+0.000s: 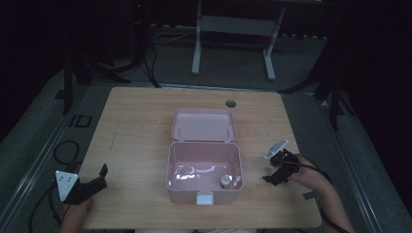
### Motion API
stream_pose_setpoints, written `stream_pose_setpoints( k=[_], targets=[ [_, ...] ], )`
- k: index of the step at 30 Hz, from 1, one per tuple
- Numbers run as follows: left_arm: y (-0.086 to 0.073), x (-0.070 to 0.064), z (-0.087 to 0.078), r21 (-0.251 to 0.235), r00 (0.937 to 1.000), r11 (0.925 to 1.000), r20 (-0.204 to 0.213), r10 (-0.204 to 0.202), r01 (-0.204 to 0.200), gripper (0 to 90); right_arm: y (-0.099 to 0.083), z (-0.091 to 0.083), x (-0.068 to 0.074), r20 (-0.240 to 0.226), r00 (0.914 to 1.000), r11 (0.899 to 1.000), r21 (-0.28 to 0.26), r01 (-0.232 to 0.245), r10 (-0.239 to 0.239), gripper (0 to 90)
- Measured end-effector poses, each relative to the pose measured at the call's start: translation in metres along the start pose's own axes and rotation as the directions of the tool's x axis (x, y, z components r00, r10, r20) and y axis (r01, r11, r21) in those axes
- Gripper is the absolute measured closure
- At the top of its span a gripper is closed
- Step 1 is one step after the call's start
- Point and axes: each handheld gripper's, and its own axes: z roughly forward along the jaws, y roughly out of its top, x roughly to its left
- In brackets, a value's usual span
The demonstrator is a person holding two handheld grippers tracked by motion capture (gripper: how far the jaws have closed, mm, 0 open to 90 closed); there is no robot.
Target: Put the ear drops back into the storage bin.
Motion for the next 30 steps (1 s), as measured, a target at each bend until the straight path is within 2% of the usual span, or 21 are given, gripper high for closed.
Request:
stream_pose_setpoints(
  k=[4, 5, 6, 9, 13, 15, 17, 18, 19, 20, 21, 23, 24, 25, 26, 27, 28, 29, 30],
  targets=[
    [0.000, 0.000, 0.000, -0.001, 1.0000, 1.0000, -0.001, 0.000, 0.000, 1.0, -0.012, 0.001, -0.003, 0.036, 0.9973, 0.997, -0.041, -0.063, 0.065, 15.0],
    [0.000, 0.000, 0.000, -0.001, 1.0000, 1.0000, -0.001, 0.000, 0.000, 1.0, -0.012, 0.001, -0.003, 0.036, 0.9973, 0.997, -0.041, -0.063, 0.065, 15.0],
    [0.000, 0.000, 0.000, 0.000, 1.0000, 1.0000, -0.001, 0.000, 0.000, 1.0, -0.018, 0.001, -0.005, 0.056, 0.9938, 0.994, -0.066, -0.092, 0.096, 14.9],
    [0.000, 0.000, 0.000, 0.000, 1.0000, 1.0000, -0.001, 0.001, -0.001, 1.0, -0.025, 0.001, -0.007, 0.092, 0.9855, 0.986, -0.100, -0.133, 0.142, 14.7],
    [0.000, 0.000, 0.000, -0.001, 1.0000, 1.0000, -0.001, 0.001, -0.001, 1.0, -0.033, 0.003, -0.008, 0.139, 0.9659, 0.970, -0.142, -0.199, 0.219, 13.7],
    [0.000, 0.000, 0.000, 0.000, 1.0000, 1.0000, -0.002, 0.000, 0.000, 1.0, -0.036, 0.005, -0.008, 0.147, 0.9575, 0.961, -0.159, -0.225, 0.248, 13.4],
    [0.000, 0.000, 0.000, 0.000, 1.0000, 1.0000, -0.001, 0.001, -0.001, 1.0, -0.038, 0.005, -0.007, 0.181, 0.9412, 0.950, -0.181, -0.254, 0.286, 13.4],
    [0.000, 0.000, 0.000, 0.001, 1.0000, 1.0000, -0.001, 0.001, -0.001, 1.0, -0.040, 0.005, -0.007, 0.184, 0.9329, 0.941, -0.203, -0.272, 0.310, 13.4],
    [0.000, 0.000, 0.000, 0.001, 1.0000, 1.0000, -0.001, 0.001, -0.001, 1.0, -0.041, 0.006, -0.007, 0.195, 0.9188, 0.928, -0.223, -0.299, 0.343, 13.4],
    [0.000, 0.000, 0.000, 0.001, 1.0000, 1.0000, -0.001, 0.001, -0.001, 0.9, -0.041, 0.006, -0.007, 0.195, 0.9188, 0.928, -0.223, -0.299, 0.343, 13.4],
    [0.000, 0.000, 0.000, 0.001, 1.0000, 1.0000, -0.001, 0.001, -0.001, 0.9, -0.043, 0.007, -0.007, 0.220, 0.8930, 0.905, -0.263, -0.334, 0.393, 13.4],
    [0.000, 0.000, 0.000, 0.000, 1.0000, 1.0000, -0.001, 0.000, 0.000, 1.0, -0.046, 0.008, -0.006, 0.261, 0.8587, 0.884, -0.293, -0.365, 0.441, 13.4],
    [0.000, 0.000, 0.000, 0.000, 1.0000, 1.0000, -0.001, 0.000, 0.000, 1.0, -0.046, 0.008, -0.006, 0.261, 0.8587, 0.884, -0.293, -0.365, 0.441, 13.4],
    [0.000, 0.000, 0.000, 0.000, 1.0000, 1.0000, -0.001, 0.000, 0.000, 1.0, -0.046, 0.009, -0.006, 0.259, 0.8471, 0.871, -0.310, -0.382, 0.464, 13.4],
    [0.000, 0.000, 0.000, 0.000, 1.0000, 1.0000, -0.001, 0.000, 0.000, 1.0, -0.049, 0.010, -0.006, 0.282, 0.8034, 0.835, -0.358, -0.419, 0.524, 13.4],
    [0.000, 0.000, 0.000, 0.000, 1.0000, 1.0000, -0.001, 0.000, 0.000, 1.0, -0.049, 0.011, -0.005, 0.285, 0.7925, 0.824, -0.374, -0.426, 0.539, 13.4],
    [0.000, 0.000, 0.000, 0.000, 1.0000, 1.0000, -0.001, 0.000, 0.000, 1.0, -0.050, 0.013, -0.004, 0.295, 0.7833, 0.818, -0.386, -0.426, 0.547, 13.4],
    [0.000, 0.000, 0.000, 0.000, 1.0000, 1.0000, -0.001, 0.000, 0.000, 1.0, -0.050, 0.014, -0.003, 0.303, 0.7693, 0.807, -0.401, -0.433, 0.563, 13.4],
    [0.000, 0.000, 0.000, 0.000, 1.0000, 1.0000, -0.001, 0.000, 0.000, 1.0, -0.050, 0.014, -0.003, 0.303, 0.7693, 0.807, -0.401, -0.433, 0.563, 13.4]
  ],
)
